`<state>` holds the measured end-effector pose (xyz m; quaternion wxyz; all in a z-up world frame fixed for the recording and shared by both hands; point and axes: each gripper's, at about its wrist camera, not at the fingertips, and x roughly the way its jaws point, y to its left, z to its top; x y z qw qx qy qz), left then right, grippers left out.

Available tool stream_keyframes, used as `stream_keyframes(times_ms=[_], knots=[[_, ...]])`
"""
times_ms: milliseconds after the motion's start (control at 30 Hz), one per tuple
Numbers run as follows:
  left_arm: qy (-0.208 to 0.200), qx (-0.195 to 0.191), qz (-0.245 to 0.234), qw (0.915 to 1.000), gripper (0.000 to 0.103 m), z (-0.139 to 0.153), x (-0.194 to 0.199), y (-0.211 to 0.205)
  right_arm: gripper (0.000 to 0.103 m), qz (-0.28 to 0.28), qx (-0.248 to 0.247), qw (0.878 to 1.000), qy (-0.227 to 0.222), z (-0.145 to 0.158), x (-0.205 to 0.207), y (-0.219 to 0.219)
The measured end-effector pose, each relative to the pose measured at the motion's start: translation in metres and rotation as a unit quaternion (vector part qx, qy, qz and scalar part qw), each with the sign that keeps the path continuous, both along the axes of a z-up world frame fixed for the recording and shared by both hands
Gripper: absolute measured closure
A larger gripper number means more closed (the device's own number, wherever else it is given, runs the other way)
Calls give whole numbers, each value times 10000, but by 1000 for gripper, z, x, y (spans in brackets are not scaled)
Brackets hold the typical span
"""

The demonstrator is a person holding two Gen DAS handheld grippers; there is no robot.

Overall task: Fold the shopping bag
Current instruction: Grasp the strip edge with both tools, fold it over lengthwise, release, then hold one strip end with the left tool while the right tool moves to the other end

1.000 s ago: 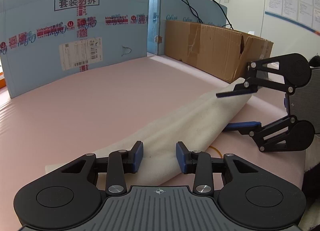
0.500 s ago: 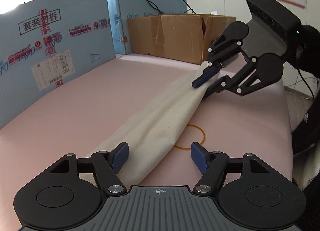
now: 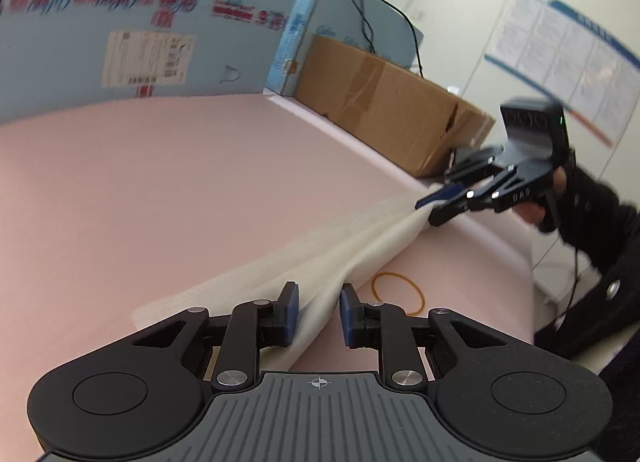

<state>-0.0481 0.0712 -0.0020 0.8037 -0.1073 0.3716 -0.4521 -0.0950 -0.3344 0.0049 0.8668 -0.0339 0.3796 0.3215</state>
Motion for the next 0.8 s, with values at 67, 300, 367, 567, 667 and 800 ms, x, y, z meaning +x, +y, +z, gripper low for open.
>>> stream_keyframes(times_ms=[67,300,367,567,667,800], knots=[[493,-458,211,9975,85,-10,11,12,77,-341,233,9989,229,1,6,-13],[524,-299,579,9965,84,-5,12,14,77,-1233,121,9915,389,0,11,-18],[327,-28,741,9967,84,1,11,13,77,-1417,-187,9894,264,0,9,-8],[-649,1105,1024,9865,75,15,-6,-6,76,-1629,-786,9835,-99,-6,2,11],[-1045,1588,1268,9735,61,16,-15,-5,76,-1633,-882,9824,-212,-9,-1,13],[-1513,2023,1780,9510,60,27,-32,-2,76,-1643,-854,9823,-300,-10,-3,12]])
